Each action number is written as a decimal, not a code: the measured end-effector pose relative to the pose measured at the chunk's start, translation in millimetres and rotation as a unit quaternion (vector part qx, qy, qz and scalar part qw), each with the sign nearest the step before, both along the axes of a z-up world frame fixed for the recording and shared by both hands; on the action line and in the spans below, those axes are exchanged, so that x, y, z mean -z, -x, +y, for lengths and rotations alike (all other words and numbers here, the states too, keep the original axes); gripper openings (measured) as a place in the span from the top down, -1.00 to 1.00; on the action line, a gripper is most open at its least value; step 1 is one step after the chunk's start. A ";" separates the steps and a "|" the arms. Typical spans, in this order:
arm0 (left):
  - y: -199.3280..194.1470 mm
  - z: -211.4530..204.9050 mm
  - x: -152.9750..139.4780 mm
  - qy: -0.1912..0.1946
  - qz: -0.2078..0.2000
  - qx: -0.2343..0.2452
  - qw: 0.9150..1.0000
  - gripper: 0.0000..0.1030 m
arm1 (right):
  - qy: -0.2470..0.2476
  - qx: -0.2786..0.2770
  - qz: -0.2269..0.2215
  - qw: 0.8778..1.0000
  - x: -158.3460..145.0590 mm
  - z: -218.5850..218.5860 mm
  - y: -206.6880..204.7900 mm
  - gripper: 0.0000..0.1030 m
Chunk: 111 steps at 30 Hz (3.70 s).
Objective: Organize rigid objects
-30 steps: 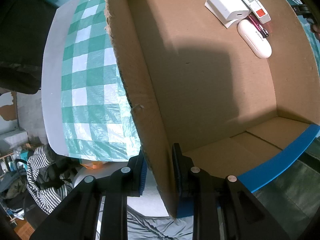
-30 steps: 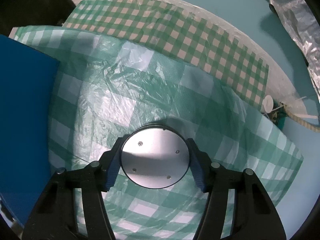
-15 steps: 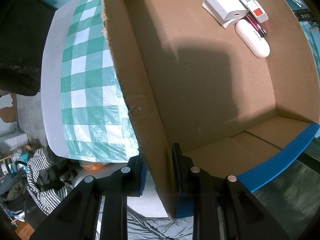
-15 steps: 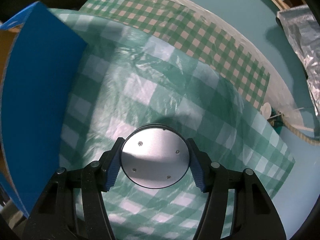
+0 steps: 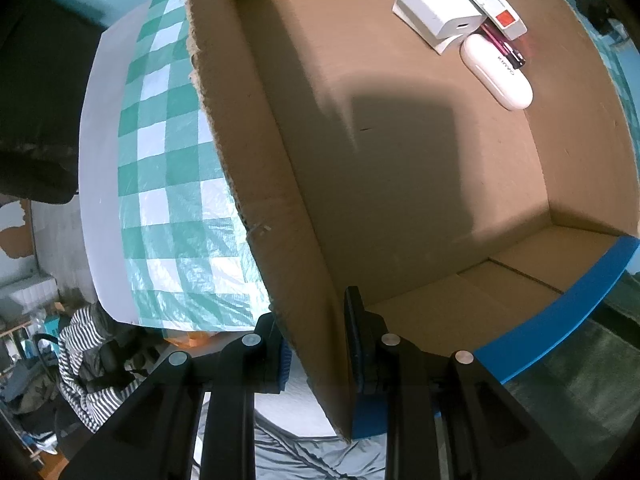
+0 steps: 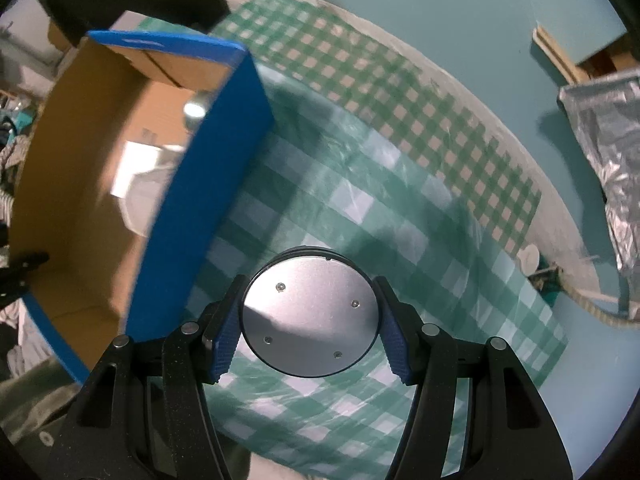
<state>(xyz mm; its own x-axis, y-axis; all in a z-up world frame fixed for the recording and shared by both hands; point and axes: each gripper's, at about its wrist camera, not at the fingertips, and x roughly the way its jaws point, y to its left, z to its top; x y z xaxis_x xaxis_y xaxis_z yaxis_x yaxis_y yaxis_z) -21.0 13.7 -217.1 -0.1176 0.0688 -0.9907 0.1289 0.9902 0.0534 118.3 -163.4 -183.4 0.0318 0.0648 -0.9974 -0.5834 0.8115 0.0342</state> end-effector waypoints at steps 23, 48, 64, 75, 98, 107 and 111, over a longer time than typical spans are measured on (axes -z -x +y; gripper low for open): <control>0.5 3.3 0.2 0.007 -0.002 0.008 1.000 0.54 | -0.016 -0.106 -0.019 0.994 -25.0 110.0 14.0 -0.20; 5.7 10.6 3.4 0.007 -0.005 -0.004 1.000 0.54 | 0.016 -0.130 -0.009 0.991 5.6 141.7 18.5 -0.28; 4.6 6.0 -4.3 -0.008 -0.016 -0.011 1.000 0.50 | -0.037 -0.066 -0.029 0.997 -32.4 113.6 30.2 -0.37; -9.0 -5.9 -50.9 -0.021 -0.077 -0.022 0.997 -0.14 | -0.092 0.035 -0.070 0.993 -84.2 68.5 46.8 -0.37; -25.2 -36.4 -218.8 -0.006 -0.261 -0.011 0.965 -0.98 | -0.140 0.204 -0.208 0.946 -171.2 -7.3 111.6 -0.37; -21.1 -34.7 -225.8 -0.011 -0.277 -0.041 0.960 -0.98 | -0.134 0.203 -0.208 0.947 -166.2 -10.7 114.0 -0.37; -20.6 -32.9 -227.3 -0.015 -0.274 -0.052 0.960 -0.98 | -0.128 0.198 -0.212 0.948 -166.4 -12.5 112.5 -0.37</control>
<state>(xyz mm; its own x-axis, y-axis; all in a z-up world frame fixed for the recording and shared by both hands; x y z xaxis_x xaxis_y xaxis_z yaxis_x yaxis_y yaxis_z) -0.4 -19.3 10.2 0.4134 0.1153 -0.9032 -0.0268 0.9931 0.1145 5.8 -175.9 -17.0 0.4986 0.2029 -0.8428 -0.2393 0.9667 0.0912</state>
